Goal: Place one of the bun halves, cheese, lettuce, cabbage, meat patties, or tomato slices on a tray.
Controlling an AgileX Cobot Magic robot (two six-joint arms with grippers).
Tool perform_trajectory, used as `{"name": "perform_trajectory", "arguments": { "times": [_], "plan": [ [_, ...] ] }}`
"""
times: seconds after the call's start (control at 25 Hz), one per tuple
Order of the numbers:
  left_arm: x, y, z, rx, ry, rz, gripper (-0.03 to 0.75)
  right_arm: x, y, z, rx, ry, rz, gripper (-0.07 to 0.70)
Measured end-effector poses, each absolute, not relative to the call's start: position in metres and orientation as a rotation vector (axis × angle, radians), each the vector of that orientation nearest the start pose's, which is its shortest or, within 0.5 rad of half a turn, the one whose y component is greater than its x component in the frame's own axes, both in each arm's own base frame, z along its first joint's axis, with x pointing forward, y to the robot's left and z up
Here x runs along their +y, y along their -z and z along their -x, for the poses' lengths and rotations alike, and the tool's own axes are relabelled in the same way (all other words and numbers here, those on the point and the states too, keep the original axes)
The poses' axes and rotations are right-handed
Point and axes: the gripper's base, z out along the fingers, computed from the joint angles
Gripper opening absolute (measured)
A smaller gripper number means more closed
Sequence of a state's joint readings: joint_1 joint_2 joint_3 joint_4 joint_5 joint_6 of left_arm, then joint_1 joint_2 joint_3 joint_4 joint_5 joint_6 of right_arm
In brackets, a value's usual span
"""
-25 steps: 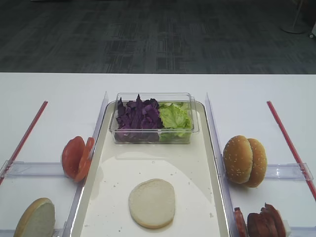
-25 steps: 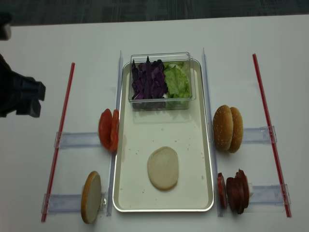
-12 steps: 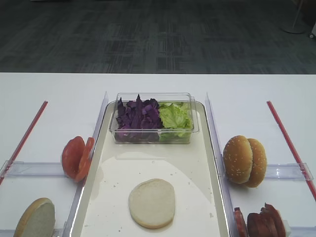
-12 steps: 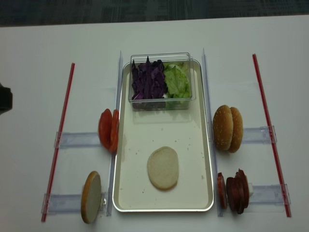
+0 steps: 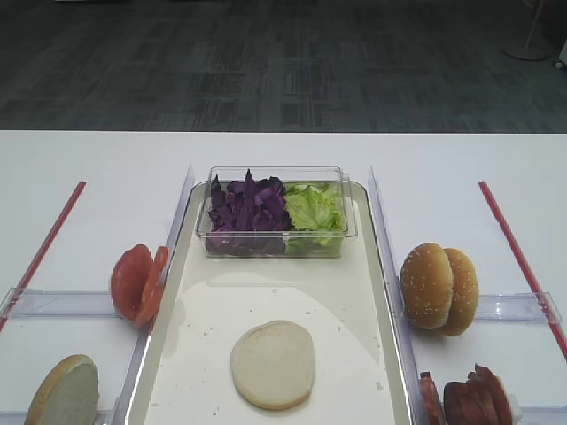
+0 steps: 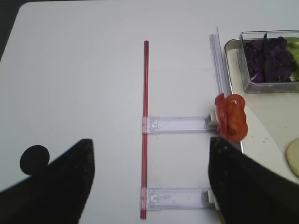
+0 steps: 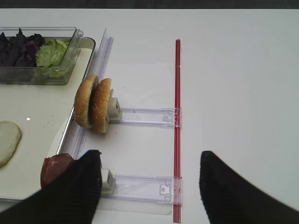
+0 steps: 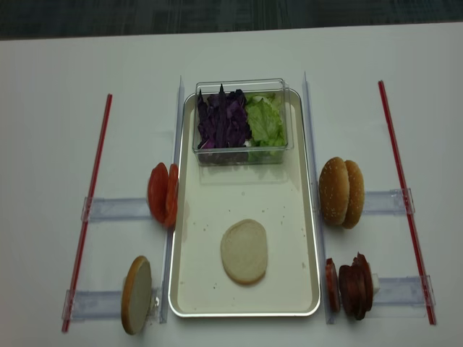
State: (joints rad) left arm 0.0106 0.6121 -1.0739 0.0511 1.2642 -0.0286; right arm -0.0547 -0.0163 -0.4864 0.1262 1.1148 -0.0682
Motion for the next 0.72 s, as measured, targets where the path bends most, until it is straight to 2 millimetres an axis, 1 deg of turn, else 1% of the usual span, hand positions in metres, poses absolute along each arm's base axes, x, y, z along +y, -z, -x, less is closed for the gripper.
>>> {"name": "perform_trajectory", "arguments": {
  "times": [0.12,0.16,0.2,0.28,0.36,0.4,0.56,0.64,0.68,0.72],
  "plan": [
    [0.005,-0.392,-0.047,2.278,-0.046,0.071,0.486,0.011,-0.270,0.008,2.090,-0.078,0.024,0.481],
    [0.005,-0.392,-0.047,2.278,-0.046,0.071,0.486,0.011,-0.270,0.008,2.090,-0.078,0.024,0.481],
    [0.005,-0.381,-0.037,2.278,-0.043,0.076,0.486,0.011,-0.270,0.008,2.090,-0.078,0.024,0.481],
    [0.005,-0.369,-0.026,2.266,-0.040,0.082,0.486,0.011,-0.270,0.008,2.090,-0.078,0.024,0.481],
    [0.005,-0.359,-0.015,2.251,-0.039,0.083,0.486,0.011,-0.270,0.008,2.090,-0.078,0.024,0.481],
    [0.005,-0.359,-0.015,2.251,-0.039,0.083,0.486,0.011,-0.270,0.008,2.090,-0.078,0.024,0.481],
    [0.004,-0.341,0.004,2.205,-0.036,0.086,0.481,0.011,-0.270,0.008,2.089,-0.080,0.025,0.481],
    [0.004,-0.326,0.017,2.168,-0.034,0.086,0.475,0.011,-0.270,0.008,2.089,-0.080,0.025,0.481],
    [0.004,-0.322,0.019,2.163,-0.034,0.086,0.475,0.011,-0.270,0.008,2.089,-0.080,0.025,0.481],
    [0.004,-0.322,0.019,2.163,-0.034,0.086,0.475,0.011,-0.270,0.008,2.089,-0.080,0.025,0.481]
  ]
}}
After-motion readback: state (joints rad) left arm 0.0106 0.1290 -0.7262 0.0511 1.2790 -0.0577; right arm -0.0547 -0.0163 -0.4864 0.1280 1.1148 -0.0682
